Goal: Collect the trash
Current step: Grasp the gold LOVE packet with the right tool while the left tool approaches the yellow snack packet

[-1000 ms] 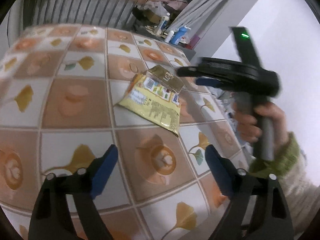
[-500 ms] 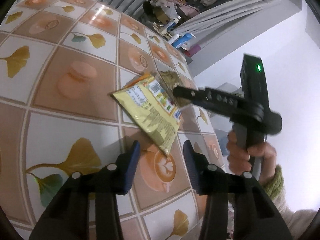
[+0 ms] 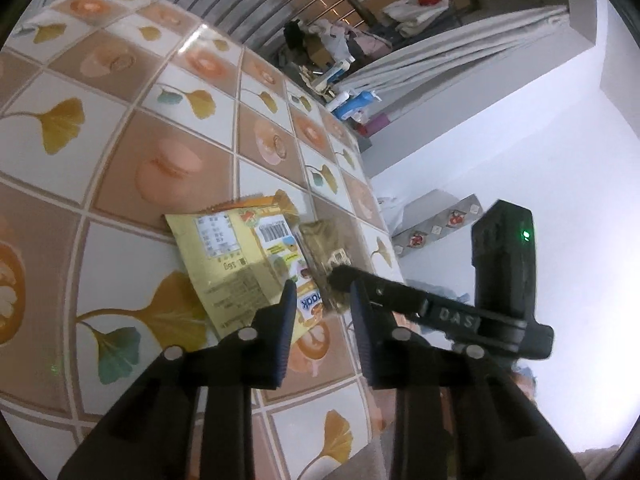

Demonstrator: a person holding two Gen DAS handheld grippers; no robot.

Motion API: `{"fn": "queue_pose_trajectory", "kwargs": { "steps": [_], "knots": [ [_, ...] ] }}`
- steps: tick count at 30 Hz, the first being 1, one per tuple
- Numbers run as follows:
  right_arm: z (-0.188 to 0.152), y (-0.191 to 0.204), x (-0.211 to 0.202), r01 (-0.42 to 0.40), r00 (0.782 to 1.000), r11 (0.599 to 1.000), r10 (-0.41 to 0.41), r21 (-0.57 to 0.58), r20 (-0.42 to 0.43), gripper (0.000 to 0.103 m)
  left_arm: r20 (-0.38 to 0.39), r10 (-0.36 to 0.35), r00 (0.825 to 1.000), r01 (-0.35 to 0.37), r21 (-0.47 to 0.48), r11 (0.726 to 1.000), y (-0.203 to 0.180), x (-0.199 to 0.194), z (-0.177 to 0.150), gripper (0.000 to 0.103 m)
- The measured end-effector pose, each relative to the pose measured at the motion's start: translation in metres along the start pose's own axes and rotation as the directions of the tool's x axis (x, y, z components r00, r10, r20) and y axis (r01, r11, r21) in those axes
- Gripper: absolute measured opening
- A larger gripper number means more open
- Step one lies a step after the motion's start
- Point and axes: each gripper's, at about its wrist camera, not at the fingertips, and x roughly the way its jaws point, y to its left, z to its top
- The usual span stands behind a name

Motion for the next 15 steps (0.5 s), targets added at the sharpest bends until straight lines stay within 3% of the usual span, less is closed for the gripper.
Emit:
{"fn": "queue_pose_trajectory", "kwargs": {
  "steps": [6,11,13,15],
  "knots": [
    [-0.019,-0.003,-0.010,0.003,1.000,0.999,-0.004,0.052,0.021,0.042,0.017,0.141,0.990,-0.142,0.114,0.983,-0.008,-0.010,-0.006,0.027],
    [-0.027,-0.012,-0.019,0.049,0.997,0.995,-0.054,0.090,0.056,0.044,0.027,0.198,0.980,-0.200,0.173,0.964,-0.006,-0.022,-0.014,0.027],
    [-0.027,-0.015,-0.024,0.063,0.995,0.992,-0.071,0.105,0.071,0.055,0.018,0.225,0.974,-0.224,0.194,0.955,-0.006,-0.021,-0.016,0.027],
    [-0.026,-0.016,-0.032,0.064,0.992,0.991,-0.077,0.121,0.104,0.058,0.012,0.246,0.969,-0.243,0.215,0.946,-0.005,-0.019,-0.017,0.027]
  ]
}}
